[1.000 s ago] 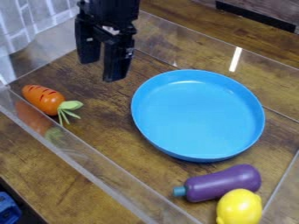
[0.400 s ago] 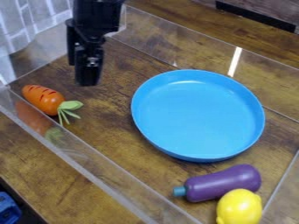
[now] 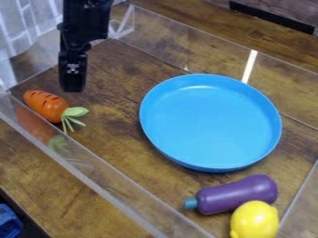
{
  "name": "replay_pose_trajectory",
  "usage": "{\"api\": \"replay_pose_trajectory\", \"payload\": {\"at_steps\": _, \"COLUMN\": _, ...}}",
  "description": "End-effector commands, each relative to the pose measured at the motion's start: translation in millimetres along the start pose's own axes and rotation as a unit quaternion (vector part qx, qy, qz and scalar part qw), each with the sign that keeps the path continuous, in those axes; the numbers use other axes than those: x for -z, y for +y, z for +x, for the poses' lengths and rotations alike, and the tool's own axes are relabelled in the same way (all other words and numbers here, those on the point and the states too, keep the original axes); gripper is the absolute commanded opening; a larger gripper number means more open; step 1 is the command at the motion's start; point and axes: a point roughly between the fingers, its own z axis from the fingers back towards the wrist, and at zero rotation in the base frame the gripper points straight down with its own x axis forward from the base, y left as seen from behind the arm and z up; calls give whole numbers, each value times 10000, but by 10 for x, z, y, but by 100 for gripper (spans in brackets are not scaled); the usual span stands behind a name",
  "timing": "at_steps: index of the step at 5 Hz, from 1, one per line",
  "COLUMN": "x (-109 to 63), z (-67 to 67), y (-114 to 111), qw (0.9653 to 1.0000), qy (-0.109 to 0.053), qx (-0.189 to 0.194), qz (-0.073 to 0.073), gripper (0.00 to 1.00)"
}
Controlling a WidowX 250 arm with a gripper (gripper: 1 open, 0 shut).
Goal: Put the carrot on the blue tray
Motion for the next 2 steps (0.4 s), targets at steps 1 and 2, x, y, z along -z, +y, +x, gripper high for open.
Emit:
{"api": "replay_pose_trajectory", "payload": {"at_steps": 1, "x": 18, "z": -128, "y": 106, "qw": 9998, "qy": -20, "qx": 72, "qz": 169, "gripper": 100}}
{"api": "replay_pose_trajectory", "payload": {"at_steps": 2, "x": 148, "z": -177, "y": 154, "qw": 9998, "qy": -8, "qx": 90, "qz": 181, "gripper": 100}}
